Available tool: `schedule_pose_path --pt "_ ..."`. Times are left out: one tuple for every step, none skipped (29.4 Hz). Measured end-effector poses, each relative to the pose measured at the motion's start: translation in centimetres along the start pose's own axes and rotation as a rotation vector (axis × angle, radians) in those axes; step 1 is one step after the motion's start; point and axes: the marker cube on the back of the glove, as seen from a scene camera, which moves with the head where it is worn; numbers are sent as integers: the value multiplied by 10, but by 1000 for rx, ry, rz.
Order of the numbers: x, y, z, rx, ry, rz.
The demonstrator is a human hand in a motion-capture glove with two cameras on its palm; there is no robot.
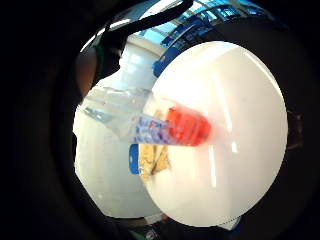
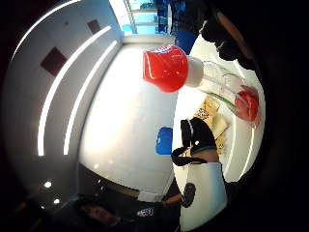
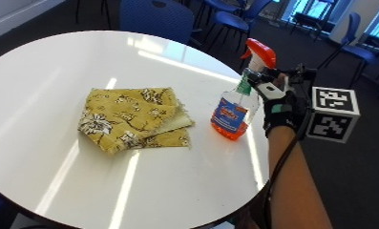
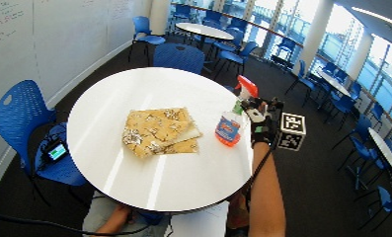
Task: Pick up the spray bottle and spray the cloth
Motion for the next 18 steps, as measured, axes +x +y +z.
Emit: schedule_pose_path --pt "1 -2 1 -9 1 10" --pt "1 -4 2 -19 0 20" --pt "2 -6 2 -29 -4 30" --pt "2 -7 2 -37 -13 40" --pt "2 -9 2 -43 -23 48" --pt "3 -10 1 -47 -32 54" --pt "4 -12 1 -48 -38 58" --pt "4 -13 0 -48 -40 59" --pt "5 -14 0 -48 -41 60" --pt "5 -15 1 -50 -44 59" --pt "6 -17 2 -54 -51 60" --pt "6 -18 4 -62 -64 62" --pt "6 -19 6 -70 -79 65" --pt "7 -19 7 -78 -93 70" --pt "8 -20 8 -84 -104 76" --pt "9 -20 8 -87 -111 82" --pt "9 -21 8 -87 -116 87" --pt "10 -21 8 -88 -119 90"
